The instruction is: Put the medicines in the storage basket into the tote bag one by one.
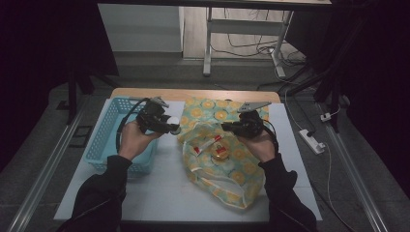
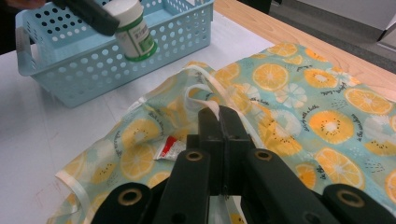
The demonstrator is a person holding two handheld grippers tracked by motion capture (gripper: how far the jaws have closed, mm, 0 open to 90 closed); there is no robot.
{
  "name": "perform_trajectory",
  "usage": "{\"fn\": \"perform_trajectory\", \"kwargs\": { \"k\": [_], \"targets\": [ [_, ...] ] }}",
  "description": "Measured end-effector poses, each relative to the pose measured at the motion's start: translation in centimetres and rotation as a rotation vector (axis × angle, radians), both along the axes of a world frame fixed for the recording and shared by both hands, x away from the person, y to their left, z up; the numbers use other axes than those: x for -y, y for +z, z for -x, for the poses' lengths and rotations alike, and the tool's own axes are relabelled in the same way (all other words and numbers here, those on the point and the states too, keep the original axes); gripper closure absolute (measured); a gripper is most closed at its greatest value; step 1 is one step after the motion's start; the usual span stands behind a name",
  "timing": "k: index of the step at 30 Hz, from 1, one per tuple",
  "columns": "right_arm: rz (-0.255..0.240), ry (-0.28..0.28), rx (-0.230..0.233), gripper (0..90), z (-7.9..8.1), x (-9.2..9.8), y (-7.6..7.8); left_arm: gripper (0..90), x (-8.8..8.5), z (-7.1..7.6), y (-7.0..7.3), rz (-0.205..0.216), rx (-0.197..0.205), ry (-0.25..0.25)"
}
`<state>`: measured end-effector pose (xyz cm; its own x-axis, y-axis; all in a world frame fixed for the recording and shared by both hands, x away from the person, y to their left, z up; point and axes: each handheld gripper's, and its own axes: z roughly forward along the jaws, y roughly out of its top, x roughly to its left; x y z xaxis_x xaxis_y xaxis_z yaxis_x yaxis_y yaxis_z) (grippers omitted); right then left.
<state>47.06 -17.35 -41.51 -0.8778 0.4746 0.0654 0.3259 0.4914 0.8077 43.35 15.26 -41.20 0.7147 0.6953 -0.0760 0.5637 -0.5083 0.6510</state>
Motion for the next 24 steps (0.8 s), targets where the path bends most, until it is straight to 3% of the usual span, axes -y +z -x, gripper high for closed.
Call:
{"fn": "perform_trajectory", "kwargs": {
  "k": [16,24],
  "targets": [
    [-0.001,-0.004,0.006,90.0,0.0,0.0,0.0,50.6,6.2,1.2,-0.9,0.008,-0.008,-0.17],
    [-0.002,-0.005,0.008,90.0,0.0,-0.1,-0.1,50.6,9.0,0.8,-1.9,0.018,-0.011,-0.202]
  ]
}}
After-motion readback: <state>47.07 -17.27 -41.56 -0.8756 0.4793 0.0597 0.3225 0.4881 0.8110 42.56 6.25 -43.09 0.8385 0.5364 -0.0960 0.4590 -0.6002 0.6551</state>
